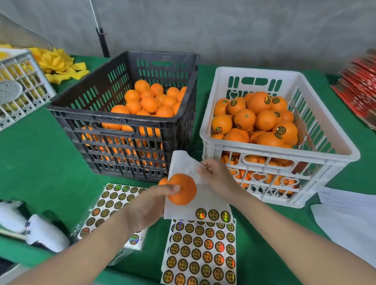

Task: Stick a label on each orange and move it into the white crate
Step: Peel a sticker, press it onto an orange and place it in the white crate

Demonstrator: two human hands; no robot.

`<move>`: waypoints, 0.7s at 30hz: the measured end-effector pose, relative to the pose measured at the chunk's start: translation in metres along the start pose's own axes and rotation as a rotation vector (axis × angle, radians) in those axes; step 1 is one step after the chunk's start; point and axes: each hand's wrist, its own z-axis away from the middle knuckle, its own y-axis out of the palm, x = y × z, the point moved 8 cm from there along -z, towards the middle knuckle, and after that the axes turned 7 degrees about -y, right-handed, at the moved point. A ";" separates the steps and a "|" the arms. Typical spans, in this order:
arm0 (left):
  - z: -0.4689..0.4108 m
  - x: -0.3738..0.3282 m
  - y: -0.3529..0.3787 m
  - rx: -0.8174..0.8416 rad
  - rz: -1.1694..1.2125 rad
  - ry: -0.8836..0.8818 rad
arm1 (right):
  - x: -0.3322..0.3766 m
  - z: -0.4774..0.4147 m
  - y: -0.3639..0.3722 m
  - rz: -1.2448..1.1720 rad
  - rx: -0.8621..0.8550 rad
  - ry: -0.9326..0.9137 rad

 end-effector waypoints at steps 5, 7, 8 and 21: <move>-0.005 0.003 -0.003 -0.052 0.182 0.059 | -0.001 0.000 0.014 0.181 0.083 -0.035; -0.004 0.003 -0.010 -0.115 0.166 0.083 | 0.009 0.012 0.010 0.273 0.039 -0.140; -0.004 0.002 -0.012 -0.139 0.144 0.094 | 0.020 0.021 0.005 0.340 -0.024 -0.242; -0.009 0.010 -0.002 -0.093 0.314 0.112 | 0.038 0.077 0.013 0.578 -0.140 -0.397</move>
